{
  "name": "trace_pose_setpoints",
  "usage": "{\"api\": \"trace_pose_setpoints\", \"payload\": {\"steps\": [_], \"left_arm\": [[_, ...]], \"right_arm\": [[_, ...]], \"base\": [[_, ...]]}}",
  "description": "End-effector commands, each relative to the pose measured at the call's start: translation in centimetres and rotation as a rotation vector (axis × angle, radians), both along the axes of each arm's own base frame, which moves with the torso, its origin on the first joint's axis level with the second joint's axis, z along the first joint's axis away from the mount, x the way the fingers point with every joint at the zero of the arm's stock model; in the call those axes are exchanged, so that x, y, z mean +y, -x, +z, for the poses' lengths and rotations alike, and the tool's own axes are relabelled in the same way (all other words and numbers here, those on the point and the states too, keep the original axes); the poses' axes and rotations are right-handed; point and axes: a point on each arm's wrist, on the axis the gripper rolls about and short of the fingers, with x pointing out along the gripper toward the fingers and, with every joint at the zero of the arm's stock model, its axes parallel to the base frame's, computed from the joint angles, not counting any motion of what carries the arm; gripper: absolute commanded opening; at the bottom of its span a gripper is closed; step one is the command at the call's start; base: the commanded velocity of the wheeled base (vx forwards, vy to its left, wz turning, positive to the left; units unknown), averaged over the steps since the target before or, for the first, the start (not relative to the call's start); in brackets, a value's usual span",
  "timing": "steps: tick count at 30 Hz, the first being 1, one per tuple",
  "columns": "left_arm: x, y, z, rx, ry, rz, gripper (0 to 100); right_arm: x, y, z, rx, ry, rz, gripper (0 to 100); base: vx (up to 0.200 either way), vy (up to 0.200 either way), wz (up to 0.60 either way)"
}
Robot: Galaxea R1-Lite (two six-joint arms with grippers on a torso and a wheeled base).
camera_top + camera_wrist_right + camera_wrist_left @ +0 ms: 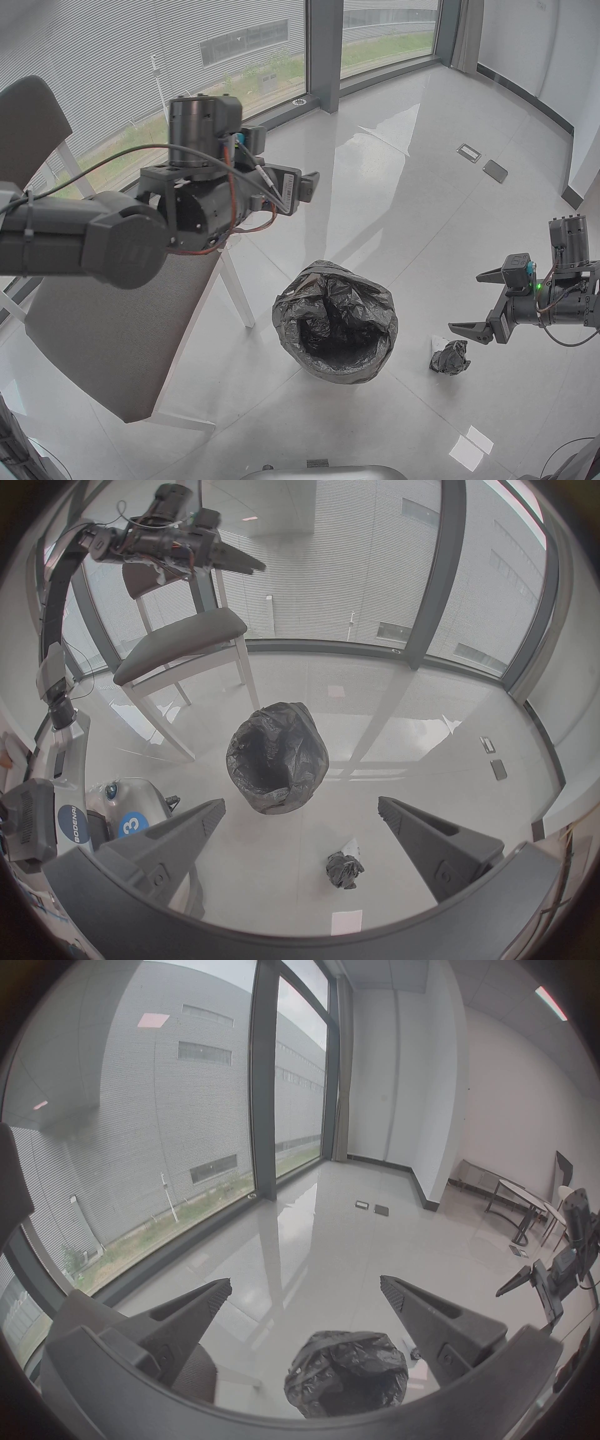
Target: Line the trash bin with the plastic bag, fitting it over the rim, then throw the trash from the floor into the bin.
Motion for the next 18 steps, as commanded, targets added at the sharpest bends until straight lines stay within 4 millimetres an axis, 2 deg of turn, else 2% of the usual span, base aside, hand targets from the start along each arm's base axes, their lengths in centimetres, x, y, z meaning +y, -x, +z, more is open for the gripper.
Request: {"api": "trace_pose_setpoints", "payload": {"steps": [1,9,17,18], "left_arm": [[3.0,1.1,2.0,-0.055,0.019,0.035,100],[3.3,1.7,2.8,-0.07,0.037,0.021,100],[5.1,2.2,4.0,-0.101,0.055,0.02,100],[5.5,2.4,4.3,-0.109,0.059,0.029,100]], "right_arm": [[-0.1,0.1,-0.6,0.024,-0.004,-0.009,100],[-0.2,-0.4,-0.3,0.015,-0.002,-0.015,100],[1.3,-5.2,-1.4,0.036,0.019,0.005,100],[1.7,-6.5,-1.9,0.044,0.021,0.005,100]], "base": [[0.2,0.0,0.0],[0.2,0.0,0.0],[0.0,0.0,0.0],[0.0,0.0,0.0]]}}
